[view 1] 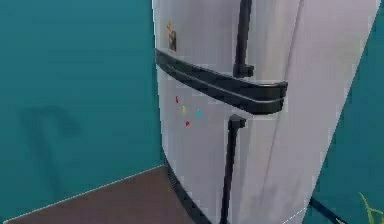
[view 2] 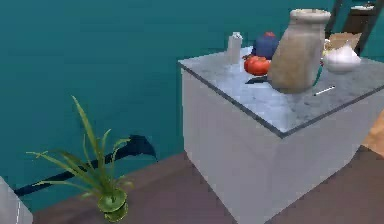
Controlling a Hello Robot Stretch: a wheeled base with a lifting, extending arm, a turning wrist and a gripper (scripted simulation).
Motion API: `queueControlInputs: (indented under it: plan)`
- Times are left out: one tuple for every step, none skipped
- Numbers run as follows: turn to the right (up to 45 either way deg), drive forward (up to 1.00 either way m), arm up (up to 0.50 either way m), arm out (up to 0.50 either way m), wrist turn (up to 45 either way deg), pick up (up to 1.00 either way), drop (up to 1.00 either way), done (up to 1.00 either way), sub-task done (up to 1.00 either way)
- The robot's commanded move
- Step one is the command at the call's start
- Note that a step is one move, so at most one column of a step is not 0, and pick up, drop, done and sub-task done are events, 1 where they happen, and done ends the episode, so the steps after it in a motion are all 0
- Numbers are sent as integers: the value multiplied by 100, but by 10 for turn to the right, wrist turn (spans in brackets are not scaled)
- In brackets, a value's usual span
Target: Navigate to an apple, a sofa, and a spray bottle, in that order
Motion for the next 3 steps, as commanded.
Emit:
queueControlInputs:
  plan:
    - [450,0,0,0,0,0,0,0,0]
    - [450,0,0,0,0,0,0,0,0]
    - [450,0,0,0,0,0,0,0,0]
